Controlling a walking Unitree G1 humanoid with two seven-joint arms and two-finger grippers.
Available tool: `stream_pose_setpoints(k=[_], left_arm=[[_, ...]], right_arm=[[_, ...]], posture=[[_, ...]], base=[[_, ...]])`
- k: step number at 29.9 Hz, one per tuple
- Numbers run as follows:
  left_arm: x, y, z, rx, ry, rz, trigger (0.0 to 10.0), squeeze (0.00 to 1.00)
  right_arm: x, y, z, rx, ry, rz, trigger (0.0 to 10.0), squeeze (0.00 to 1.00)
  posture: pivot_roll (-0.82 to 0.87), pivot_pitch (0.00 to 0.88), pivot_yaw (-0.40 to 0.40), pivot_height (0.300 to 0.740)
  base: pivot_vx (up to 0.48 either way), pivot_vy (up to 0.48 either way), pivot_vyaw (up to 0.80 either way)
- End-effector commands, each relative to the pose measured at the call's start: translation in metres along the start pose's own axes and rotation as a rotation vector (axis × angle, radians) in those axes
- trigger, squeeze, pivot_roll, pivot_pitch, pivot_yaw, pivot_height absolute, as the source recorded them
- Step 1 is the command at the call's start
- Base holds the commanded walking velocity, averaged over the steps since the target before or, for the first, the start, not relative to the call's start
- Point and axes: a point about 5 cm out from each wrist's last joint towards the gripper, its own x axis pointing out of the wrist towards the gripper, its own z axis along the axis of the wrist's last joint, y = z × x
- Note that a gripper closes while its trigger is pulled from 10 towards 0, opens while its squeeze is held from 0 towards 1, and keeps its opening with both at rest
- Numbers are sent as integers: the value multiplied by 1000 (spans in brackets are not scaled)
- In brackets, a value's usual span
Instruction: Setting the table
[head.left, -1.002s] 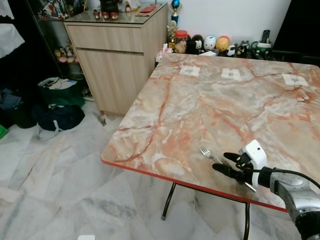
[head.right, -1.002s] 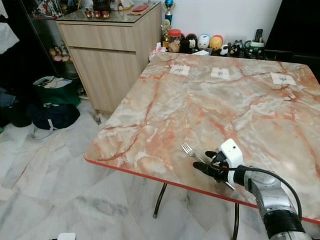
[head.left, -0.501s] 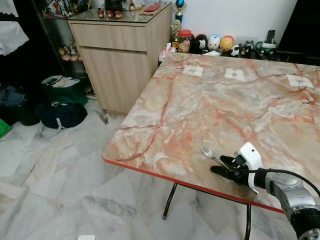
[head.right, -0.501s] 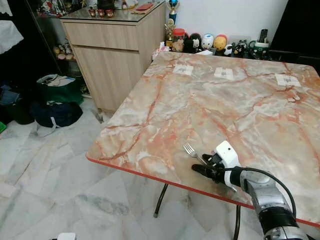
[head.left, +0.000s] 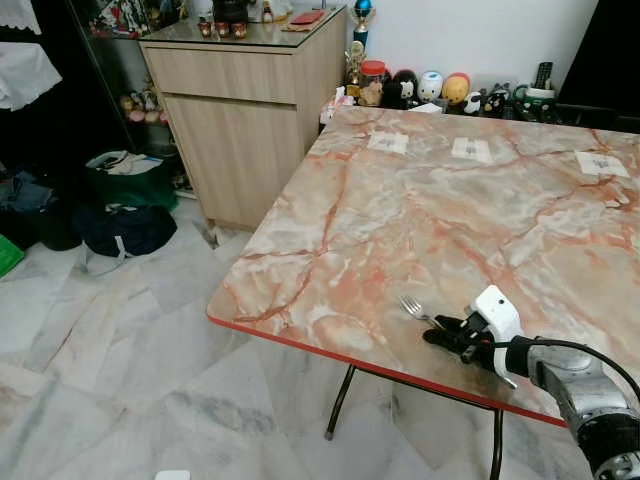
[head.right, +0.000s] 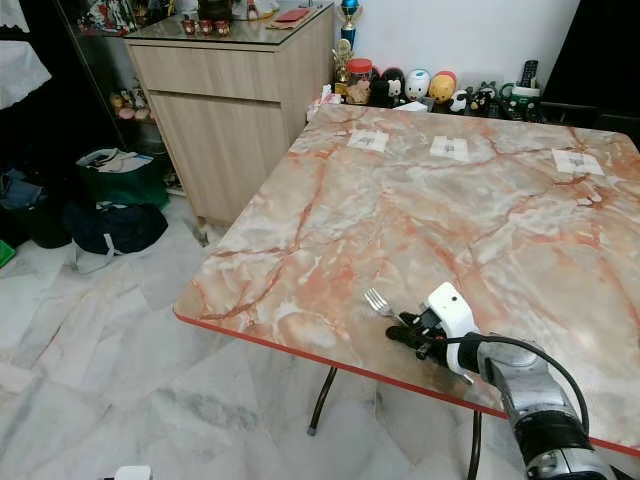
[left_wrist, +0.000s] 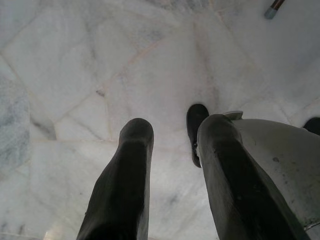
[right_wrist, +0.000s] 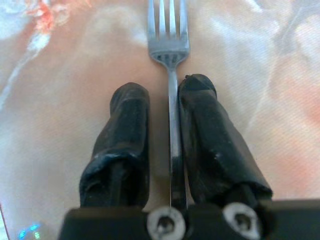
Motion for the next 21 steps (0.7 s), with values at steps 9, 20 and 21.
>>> stream_pose_setpoints(k=[9, 20, 21], left_arm=[[-1, 2, -4, -7, 26, 0, 10000, 0], [-1, 2, -4, -3, 29, 1, 10000, 0], [-1, 1, -4, -4, 30, 1, 10000, 0]], right_arm=[[6, 7, -14, 9, 70, 10, 0, 0], [7, 5, -14, 16, 49, -33, 0, 0], [8, 4, -10, 30, 14, -70, 0, 0]], posture=[[-36, 16, 46, 740], [-35, 16, 42, 740], [-34, 16, 39, 740]], base=[[0, 0, 0], [0, 0, 0], [0, 0, 0]])
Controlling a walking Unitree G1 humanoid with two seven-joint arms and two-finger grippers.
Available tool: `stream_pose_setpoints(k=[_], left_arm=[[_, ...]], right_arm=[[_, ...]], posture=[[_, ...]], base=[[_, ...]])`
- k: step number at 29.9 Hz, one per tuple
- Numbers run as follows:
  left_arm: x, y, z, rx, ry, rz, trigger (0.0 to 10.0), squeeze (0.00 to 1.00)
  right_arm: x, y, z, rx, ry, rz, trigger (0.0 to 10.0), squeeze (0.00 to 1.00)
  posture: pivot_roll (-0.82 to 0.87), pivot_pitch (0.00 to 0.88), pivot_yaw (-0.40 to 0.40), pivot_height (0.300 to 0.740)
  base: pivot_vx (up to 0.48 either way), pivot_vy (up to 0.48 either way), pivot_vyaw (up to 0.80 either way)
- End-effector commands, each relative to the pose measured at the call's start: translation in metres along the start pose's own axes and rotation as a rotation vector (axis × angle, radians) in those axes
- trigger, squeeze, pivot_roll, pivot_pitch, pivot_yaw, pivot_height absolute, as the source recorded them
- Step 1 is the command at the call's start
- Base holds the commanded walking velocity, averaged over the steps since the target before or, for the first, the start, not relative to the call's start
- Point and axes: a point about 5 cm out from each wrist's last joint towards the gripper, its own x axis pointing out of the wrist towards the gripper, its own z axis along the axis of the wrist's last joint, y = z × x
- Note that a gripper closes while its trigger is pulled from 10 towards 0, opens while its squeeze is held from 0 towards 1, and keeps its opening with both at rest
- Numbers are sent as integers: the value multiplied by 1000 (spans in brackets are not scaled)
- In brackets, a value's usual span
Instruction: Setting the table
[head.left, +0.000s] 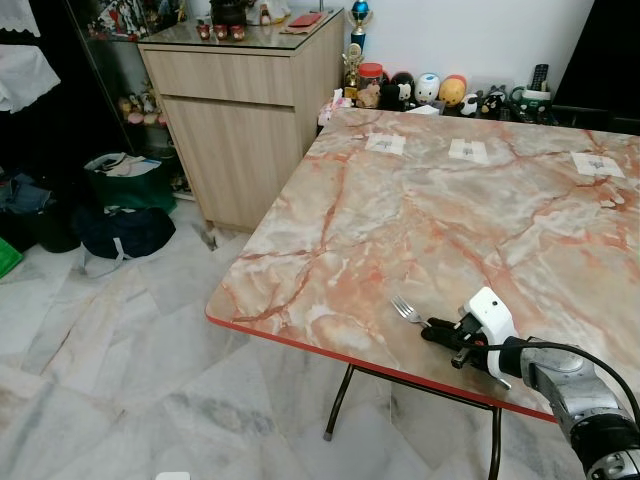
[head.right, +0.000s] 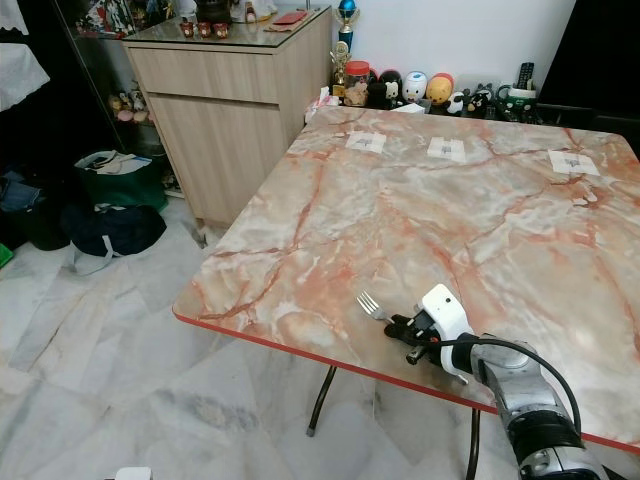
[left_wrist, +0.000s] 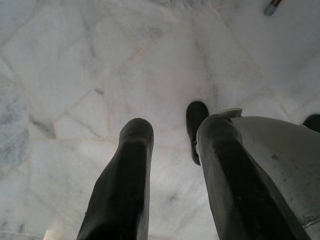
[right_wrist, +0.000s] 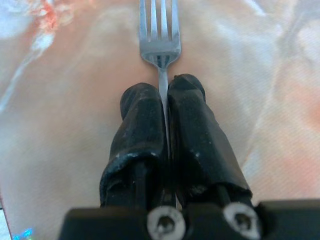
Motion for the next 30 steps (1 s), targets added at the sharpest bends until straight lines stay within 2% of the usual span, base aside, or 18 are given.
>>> stream_pose_setpoints(k=[1, 2, 3, 4, 5, 7, 11, 13, 15, 17, 18, 20, 22, 25, 30], left_arm=[[-1, 1, -3, -5, 17, 2, 10000, 0], [-1, 1, -4, -6, 18, 2, 10000, 0], [-1, 1, -4, -5, 18, 1, 10000, 0], [-1, 1, -4, -5, 18, 1, 10000, 0], [-1, 1, -4, -4, 18, 1, 10000, 0], [-1, 1, -4, -3, 19, 0, 10000, 0], [-1, 1, -4, 1, 19, -3, 10000, 0], [-1, 1, -4, 2, 19, -4, 10000, 0], [-1, 1, -5, -2, 16, -5, 10000, 0], [-1, 0, -5, -4, 14, -5, 10000, 0], [-1, 0, -5, 4, 14, -6, 10000, 0], [-1, 0, -5, 10, 14, -7, 10000, 0], [-1, -1, -5, 20, 14, -9, 10000, 0], [-1, -2, -5, 20, 14, -9, 10000, 0], [-1, -2, -5, 15, 14, -7, 10000, 0]], right_arm=[[1, -1, -5, 55, -12, -86, 0, 0], [2, -3, 0, 66, -52, -128, 0, 0], [2, -4, 11, 95, -133, -205, 1373, 0], [2, -4, 11, 95, -133, -205, 1373, 0], [2, -5, 17, 108, -182, -253, 10000, 0], [1, -7, 30, 159, -287, -330, 10000, 0], [-2, -1, 46, 145, -392, -412, 10000, 0], [-1, 5, 52, 180, -448, -484, 10000, 0], [4, 21, 56, 217, -494, -507, 10000, 0], [5, 25, 57, 210, -501, -515, 10000, 0], [5, 33, 58, 254, -540, -561, 10000, 0], [5, 35, 59, 264, -549, -581, 10000, 0], [5, 40, 61, 238, -553, -606, 10000, 0], [4, 40, 65, 261, -568, -624, 10000, 0], [2, 39, 71, 256, -590, -644, 10000, 0]], posture=[[-35, 16, 38, 740], [-35, 16, 38, 740], [-40, 18, 39, 740], [-40, 18, 39, 740], [-42, 17, 39, 740], [-44, 16, 39, 740], [-56, 14, 37, 740], [-60, 15, 33, 740], [-54, 16, 26, 740], [-54, 16, 26, 740], [-61, 16, 22, 740], [-61, 16, 22, 740], [-63, 14, 22, 740], [-65, 14, 19, 740], [-65, 10, 17, 740]], base=[[0, 0, 0], [0, 0, 0], [0, 0, 0], [0, 0, 0], [0, 0, 0], [0, 0, 0], [0, 0, 0], [0, 0, 0], [0, 0, 0], [0, 0, 0], [0, 0, 0], [0, 0, 0], [0, -401, 0], [0, -480, 0], [0, -480, -780]])
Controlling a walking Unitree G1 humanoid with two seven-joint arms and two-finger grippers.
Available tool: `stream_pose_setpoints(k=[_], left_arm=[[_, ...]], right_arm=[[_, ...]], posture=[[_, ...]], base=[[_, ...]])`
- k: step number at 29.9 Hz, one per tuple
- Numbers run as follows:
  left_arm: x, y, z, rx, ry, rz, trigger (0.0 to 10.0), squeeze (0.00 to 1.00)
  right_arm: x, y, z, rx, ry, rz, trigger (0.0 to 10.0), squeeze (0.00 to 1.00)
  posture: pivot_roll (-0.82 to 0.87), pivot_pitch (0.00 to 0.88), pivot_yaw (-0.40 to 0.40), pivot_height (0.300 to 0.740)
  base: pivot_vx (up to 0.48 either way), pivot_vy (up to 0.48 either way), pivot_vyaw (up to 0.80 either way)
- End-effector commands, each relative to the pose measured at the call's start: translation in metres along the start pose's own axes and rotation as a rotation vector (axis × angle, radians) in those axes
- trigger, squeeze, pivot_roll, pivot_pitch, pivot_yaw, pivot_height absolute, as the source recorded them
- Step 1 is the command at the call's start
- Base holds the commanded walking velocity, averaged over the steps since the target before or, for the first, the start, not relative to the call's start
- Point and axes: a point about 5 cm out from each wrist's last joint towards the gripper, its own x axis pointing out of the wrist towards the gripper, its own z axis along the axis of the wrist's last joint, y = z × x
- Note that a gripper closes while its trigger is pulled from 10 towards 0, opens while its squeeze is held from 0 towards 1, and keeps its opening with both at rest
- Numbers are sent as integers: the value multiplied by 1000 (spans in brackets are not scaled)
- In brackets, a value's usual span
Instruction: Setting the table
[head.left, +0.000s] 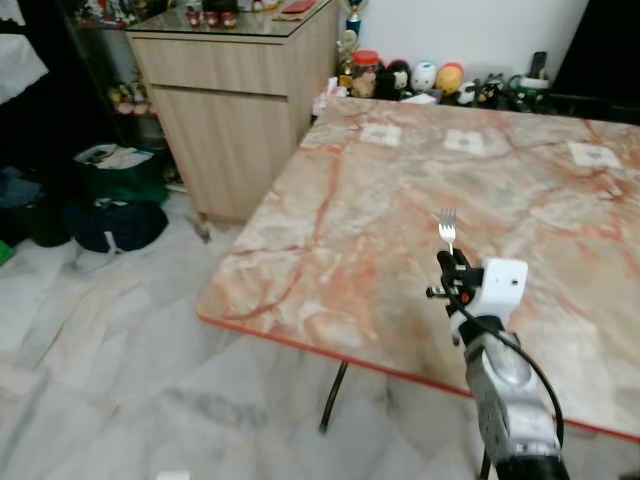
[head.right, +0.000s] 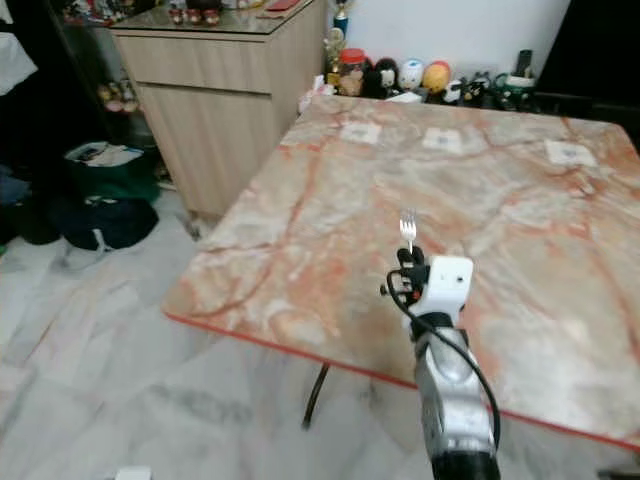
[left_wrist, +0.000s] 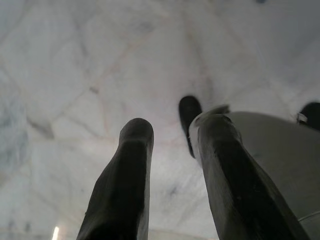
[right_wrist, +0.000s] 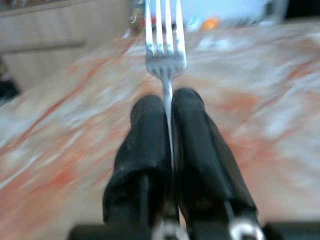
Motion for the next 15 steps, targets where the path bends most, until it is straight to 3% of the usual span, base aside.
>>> stream_pose_setpoints(k=[1, 14, 15], left_arm=[[0, -3, -1, 6, 4, -9, 10000, 0], [0, -3, 0, 4, 1, -7, 10000, 0], [0, -3, 0, 4, 1, -8, 10000, 0]], right_arm=[[-2, -7, 4, 0, -15, -35, 10000, 0], [0, 4, 8, -1, -40, -56, 10000, 0], [-1, 4, 8, 14, -37, -61, 10000, 0]], posture=[[-65, 10, 16, 740], [-65, 8, 15, 740], [-68, 5, 18, 740]], base=[[0, -480, -544], [0, -480, 0], [0, -480, -800]])
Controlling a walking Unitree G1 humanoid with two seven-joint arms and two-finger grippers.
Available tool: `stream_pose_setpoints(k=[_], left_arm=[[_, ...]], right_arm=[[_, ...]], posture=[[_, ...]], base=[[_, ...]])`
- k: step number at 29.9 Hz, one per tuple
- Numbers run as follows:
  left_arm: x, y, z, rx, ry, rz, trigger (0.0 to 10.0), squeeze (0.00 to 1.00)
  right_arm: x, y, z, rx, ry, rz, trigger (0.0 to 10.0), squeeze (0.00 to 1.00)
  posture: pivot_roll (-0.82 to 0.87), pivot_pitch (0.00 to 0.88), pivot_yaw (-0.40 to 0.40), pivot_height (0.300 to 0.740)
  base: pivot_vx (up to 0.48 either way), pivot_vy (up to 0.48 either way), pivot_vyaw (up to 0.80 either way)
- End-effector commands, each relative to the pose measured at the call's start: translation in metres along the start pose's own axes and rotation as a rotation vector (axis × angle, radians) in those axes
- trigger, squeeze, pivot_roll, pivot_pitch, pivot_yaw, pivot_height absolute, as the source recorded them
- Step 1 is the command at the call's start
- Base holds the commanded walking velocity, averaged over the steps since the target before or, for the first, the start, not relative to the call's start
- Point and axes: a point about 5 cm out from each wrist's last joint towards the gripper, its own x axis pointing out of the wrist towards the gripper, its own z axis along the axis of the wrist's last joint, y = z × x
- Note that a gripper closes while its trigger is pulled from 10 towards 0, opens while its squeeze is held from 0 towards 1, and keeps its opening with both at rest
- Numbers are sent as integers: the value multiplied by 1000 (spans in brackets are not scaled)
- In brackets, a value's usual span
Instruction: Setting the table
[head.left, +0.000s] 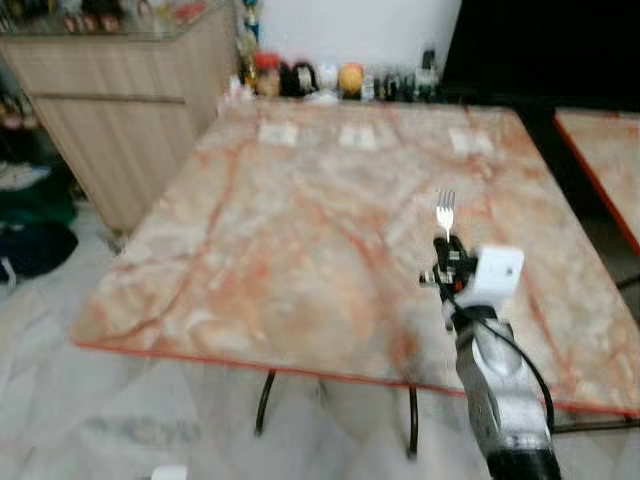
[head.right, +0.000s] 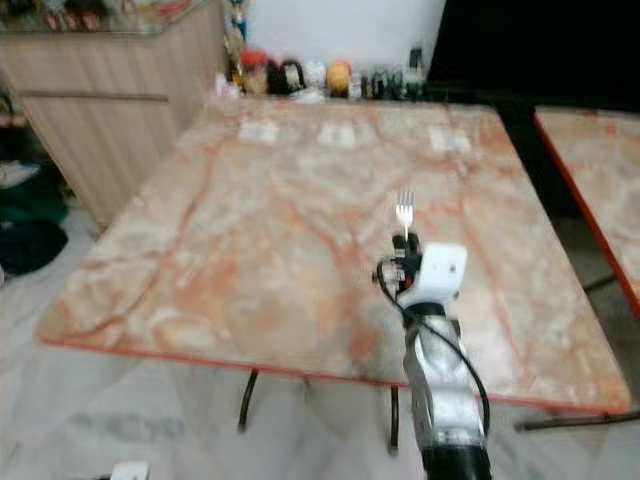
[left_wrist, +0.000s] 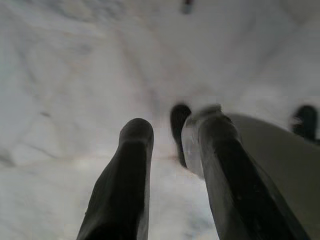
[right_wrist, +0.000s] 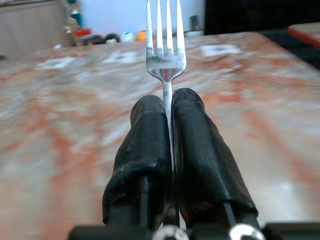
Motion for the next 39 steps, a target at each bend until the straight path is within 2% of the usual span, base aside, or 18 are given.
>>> stream_pose_setpoints(k=[1, 9, 21, 28, 32, 36, 39], left_arm=[[-1, 7, -3, 10, 11, 14, 10000, 0], [-1, 7, -2, 17, 10, 14, 10000, 0], [-1, 9, -1, 26, 8, 16, 10000, 0], [-1, 8, -1, 28, 6, 15, 10000, 0], [-1, 8, -1, 27, 7, 15, 10000, 0], [-1, 8, -1, 26, 7, 16, 10000, 0], [-1, 8, -1, 28, 7, 15, 10000, 0]], right_arm=[[3, 7, 7, 22, -28, 9, 10000, 0], [2, 5, 11, -10, -57, -4, 10000, 0], [5, 6, 27, -1, -128, -24, 10000, 0], [6, 1, 43, -31, -223, -52, 10000, 0], [4, -2, 51, -15, -259, -77, 10000, 0], [4, -9, 64, -107, -326, -80, 10000, 0], [4, -17, 68, -103, -335, -107, 10000, 0]], posture=[[-68, 5, 18, 740], [-71, 6, 22, 740], [-79, 1, 34, 740], [-79, 1, 34, 740], [-80, 1, 33, 740], [-80, 1, 33, 740], [-85, 0, 34, 740]], base=[[0, -480, -800], [0, -480, -198], [0, -475, 0], [0, -472, 0], [0, -472, 0], [0, -472, 0], [0, -472, 0]])
